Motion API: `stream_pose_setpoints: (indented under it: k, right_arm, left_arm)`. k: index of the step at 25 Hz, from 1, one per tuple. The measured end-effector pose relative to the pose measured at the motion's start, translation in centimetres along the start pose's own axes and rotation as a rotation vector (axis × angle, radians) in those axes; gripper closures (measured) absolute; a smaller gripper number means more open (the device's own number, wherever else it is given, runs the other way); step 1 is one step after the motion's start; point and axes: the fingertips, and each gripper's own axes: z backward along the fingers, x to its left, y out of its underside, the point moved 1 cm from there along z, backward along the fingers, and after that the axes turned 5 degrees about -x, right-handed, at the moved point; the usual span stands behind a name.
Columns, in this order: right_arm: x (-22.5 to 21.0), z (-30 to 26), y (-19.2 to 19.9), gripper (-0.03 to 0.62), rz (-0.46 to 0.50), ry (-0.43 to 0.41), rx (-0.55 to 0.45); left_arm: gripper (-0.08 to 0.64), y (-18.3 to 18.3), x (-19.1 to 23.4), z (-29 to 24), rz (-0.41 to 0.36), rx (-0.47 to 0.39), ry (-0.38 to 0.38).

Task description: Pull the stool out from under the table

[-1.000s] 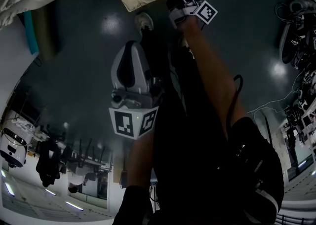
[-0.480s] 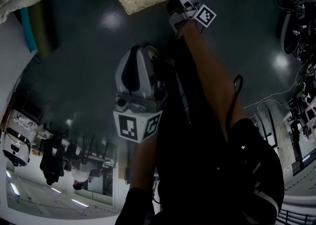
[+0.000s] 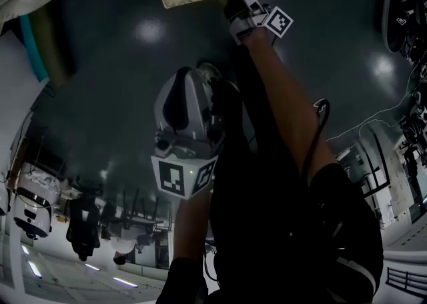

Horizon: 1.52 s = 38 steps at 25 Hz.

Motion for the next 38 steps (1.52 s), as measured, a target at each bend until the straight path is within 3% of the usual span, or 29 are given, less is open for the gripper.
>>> stream_pose_setpoints:
  k: [15, 23, 26, 38]
  right_arm:
    - [0.4, 2.2, 1.1, 0.034, 0.022, -0.033, 0.009]
    - [0.3, 2.3, 1.3, 0.027, 0.011, 0.009, 0.033]
    - [-0.1, 2.5, 1.4, 0.063, -0.003, 0.038, 0.042]
    - [0.1, 2.7, 1.7, 0.098, 0.009, 0.031, 0.242]
  left_arm:
    - [0.551, 0.2, 0.7, 3.8, 0.001, -0.013, -0.007]
    - [0.551, -0.1, 0.4, 3.8, 0.009, -0.026, -0.018]
    - [0.551, -0.3, 0.3, 3.8, 0.007, -0.032, -0.021]
    - [0.551, 0.5, -0.4, 3.1, 0.007, -0.016, -0.018]
